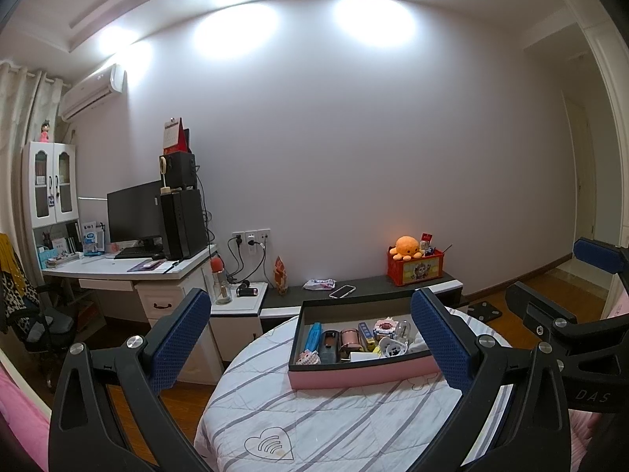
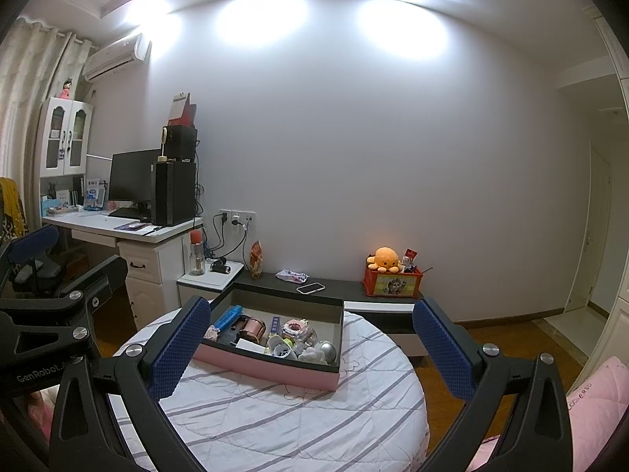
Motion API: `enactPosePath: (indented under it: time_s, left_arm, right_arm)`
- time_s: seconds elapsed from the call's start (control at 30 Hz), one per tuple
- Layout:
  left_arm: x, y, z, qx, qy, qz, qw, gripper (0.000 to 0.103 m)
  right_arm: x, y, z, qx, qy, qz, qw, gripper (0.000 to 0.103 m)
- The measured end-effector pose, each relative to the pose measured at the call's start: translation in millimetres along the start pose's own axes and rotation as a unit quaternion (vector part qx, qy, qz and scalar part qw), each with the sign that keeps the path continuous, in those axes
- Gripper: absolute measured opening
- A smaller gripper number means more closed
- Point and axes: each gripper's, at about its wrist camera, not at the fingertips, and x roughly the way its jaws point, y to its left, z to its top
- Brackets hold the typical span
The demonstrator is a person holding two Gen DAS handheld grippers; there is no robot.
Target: Organize rigid objects
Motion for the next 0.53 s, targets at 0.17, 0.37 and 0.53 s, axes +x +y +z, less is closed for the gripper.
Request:
enactPosePath:
  time_s: [0.17,0.37,0.53]
  left_arm:
    - [-0.2,0.7,-1.2,0.001,0.001,0.001,1.0,0.103]
    - [-1.3,1.6,-2.2,0.002,0.002,0.002,1.0,0.103]
    - [-2.2,3.6,-4.3,0.002,0.007,0.0,1.0,0.103]
  right_arm:
    - [0.3,-0.3,-0.4,0.0,0.001,0.0,1.0,0.103]
    - [0.9,0.2,-2.8,0.001,0.005,0.0,1.0,0.103]
    - [3.8,-0.8,-4.2,0.001,0.008,0.001,1.0,0.103]
